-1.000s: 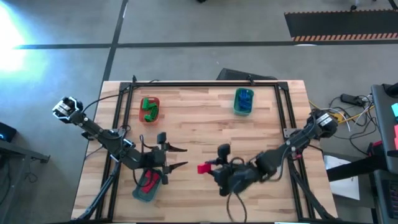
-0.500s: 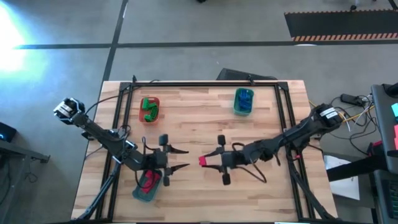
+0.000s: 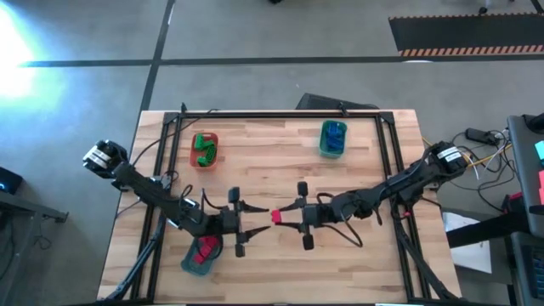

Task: Sort & place blocks by color
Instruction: Put the red game piece into the blue bin

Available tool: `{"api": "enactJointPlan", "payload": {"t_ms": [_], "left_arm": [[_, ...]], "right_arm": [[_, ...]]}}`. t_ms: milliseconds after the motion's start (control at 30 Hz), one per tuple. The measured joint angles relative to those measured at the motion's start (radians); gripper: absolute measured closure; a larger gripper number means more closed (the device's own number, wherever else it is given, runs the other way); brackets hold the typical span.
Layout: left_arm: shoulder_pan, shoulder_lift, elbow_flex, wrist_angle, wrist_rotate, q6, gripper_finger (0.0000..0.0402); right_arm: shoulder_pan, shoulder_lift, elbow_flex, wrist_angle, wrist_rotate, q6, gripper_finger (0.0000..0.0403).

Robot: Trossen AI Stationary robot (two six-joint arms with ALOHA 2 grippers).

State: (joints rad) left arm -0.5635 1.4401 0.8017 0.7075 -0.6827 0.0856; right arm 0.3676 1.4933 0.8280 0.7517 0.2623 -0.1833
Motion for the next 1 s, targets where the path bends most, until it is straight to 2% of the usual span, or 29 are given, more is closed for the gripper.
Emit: {"api": "enactJointPlan", "payload": {"t_ms": [100,367,467,567,800,1000], "left_arm": [[0.001,-0.002,-0.003,0.006,0.049,-0.012,0.0188],[0.031,0.020,-0.004,0.047,0.001,-0.027,0.0086],[0.057,0.066,0.000,0.087,0.055,-0.026,0.0069],[0.071,0.105,0.014,0.129,0.127,-0.002,0.0066],[0.071,0.130,0.010,0.254,0.125,0.110,0.0074],[0.076,0.129,0.010,0.258,0.125,0.131,0.0133]], "right_arm": [[0.000,0.000,0.000,-0.006,0.000,0.000,0.0282],[0.000,0.000,0.000,-0.006,0.000,0.000,0.0282],[0.000,0.000,0.000,-0.007,0.000,0.000,0.0282],[0.000,0.000,0.000,-0.008,0.000,0.000,0.0282],[0.000,0.000,0.000,-0.016,0.000,0.000,0.0282],[0.000,0.000,0.000,-0.016,0.000,0.000,0.0282]]}}
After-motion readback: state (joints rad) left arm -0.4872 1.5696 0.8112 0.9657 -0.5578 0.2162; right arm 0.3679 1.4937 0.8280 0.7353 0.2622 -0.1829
